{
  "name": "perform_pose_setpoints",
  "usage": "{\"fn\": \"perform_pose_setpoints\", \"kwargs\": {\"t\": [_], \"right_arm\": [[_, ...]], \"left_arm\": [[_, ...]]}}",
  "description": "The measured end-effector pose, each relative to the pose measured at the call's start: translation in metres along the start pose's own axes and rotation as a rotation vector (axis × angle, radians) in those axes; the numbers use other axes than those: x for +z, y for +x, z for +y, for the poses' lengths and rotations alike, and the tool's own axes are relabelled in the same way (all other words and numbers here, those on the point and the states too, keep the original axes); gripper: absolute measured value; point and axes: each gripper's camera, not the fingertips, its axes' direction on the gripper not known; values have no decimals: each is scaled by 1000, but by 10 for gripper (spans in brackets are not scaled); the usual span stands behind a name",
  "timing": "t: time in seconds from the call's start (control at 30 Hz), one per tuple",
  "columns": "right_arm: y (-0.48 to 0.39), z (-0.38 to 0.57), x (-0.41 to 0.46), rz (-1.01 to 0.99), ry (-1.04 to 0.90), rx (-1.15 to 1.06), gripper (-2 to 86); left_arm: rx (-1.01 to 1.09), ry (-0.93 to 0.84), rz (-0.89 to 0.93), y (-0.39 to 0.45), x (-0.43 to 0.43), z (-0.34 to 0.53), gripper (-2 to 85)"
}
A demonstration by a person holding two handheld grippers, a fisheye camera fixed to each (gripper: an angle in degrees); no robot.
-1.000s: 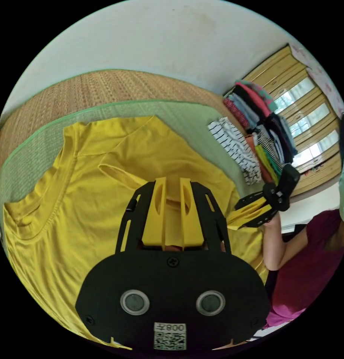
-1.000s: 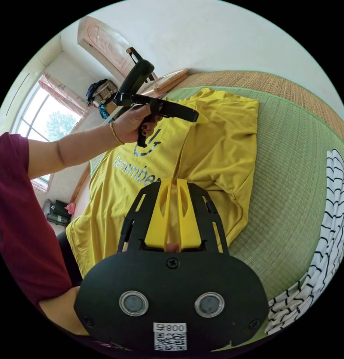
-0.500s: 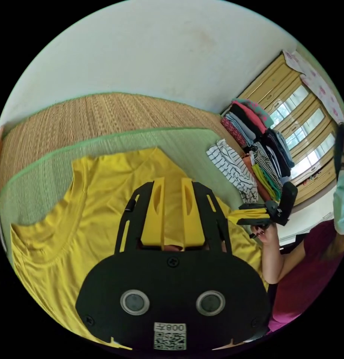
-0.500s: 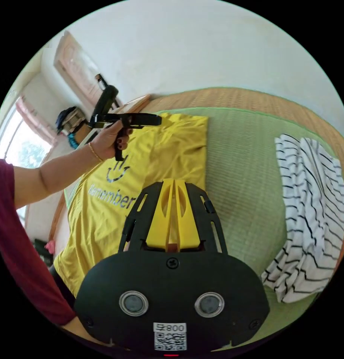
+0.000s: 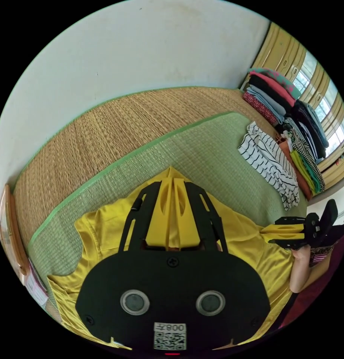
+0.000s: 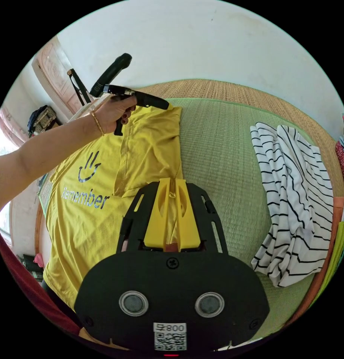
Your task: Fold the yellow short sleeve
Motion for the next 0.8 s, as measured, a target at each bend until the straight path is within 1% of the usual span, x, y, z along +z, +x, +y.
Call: {"fn": "perform_pose_setpoints", "kwargs": {"t": [0.17,0.4,0.53,0.67,0.77,0.8], "right_arm": [[7,10,-7,8,25,52,-1],[16,24,-9,-17,29,104,0],[25,31,-12,-50,39,125,1],[29,38,-27,-68,99,123,2],[30,41,-35,-62,120,112,2],[30,42,-37,-57,128,112,2]], "left_arm": [[-56,78,3,-4,-22,-25,4],[-116,24,-19,-17,-18,-56,2],[-208,85,29,-33,-46,-68,2],[-178,172,138,-30,-97,-65,3],[-133,173,229,-18,-120,-59,3],[-125,159,235,-16,-121,-59,3]]}}
